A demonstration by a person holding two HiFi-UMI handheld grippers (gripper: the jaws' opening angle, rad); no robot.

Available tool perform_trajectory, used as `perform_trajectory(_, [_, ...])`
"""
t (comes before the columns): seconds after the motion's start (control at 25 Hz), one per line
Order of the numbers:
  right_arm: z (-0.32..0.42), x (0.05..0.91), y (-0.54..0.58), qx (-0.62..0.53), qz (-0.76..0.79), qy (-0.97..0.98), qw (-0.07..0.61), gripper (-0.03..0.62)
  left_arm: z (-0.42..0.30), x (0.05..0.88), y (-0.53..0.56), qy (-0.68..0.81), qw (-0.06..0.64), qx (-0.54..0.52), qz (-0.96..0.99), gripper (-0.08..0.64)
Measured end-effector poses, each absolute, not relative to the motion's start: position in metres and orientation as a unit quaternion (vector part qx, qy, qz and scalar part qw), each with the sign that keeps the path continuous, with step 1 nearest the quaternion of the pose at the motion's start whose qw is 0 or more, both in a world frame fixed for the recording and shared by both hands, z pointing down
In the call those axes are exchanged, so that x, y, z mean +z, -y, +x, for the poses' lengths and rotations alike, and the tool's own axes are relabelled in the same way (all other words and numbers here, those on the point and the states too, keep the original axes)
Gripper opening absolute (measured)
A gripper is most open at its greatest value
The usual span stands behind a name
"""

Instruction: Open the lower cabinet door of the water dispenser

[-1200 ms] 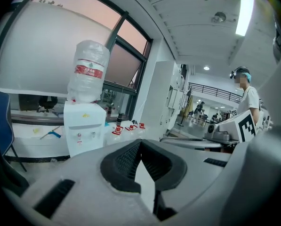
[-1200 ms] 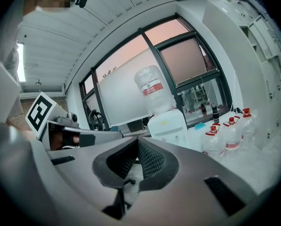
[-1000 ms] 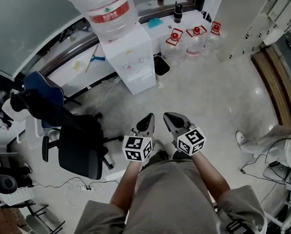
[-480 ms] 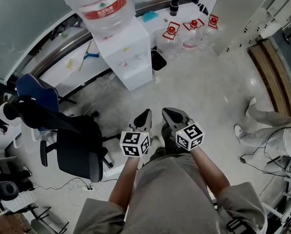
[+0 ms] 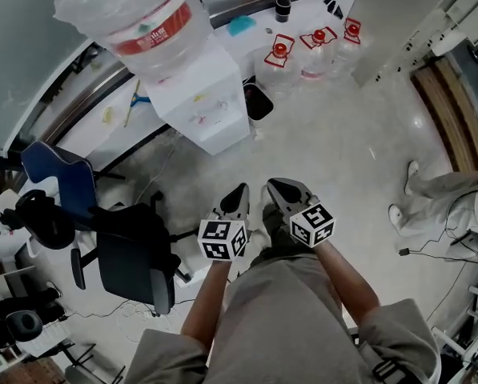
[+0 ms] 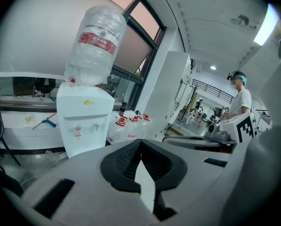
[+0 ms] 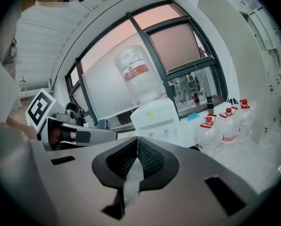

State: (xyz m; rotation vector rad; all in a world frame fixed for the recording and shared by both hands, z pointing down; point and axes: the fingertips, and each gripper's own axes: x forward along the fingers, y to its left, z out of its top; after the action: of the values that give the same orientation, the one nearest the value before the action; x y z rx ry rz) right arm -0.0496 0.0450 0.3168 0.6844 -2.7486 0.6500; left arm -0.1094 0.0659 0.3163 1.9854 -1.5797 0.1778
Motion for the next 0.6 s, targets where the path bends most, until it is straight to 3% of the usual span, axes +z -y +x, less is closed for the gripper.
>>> perform_trajectory(0.6, [-0.055, 0.379, 0.088, 0.275, 0.225, 0.926, 0.128, 0.011, -0.126, 0.376, 0.068, 0.585, 0.373, 0.093, 0.714, 0.009])
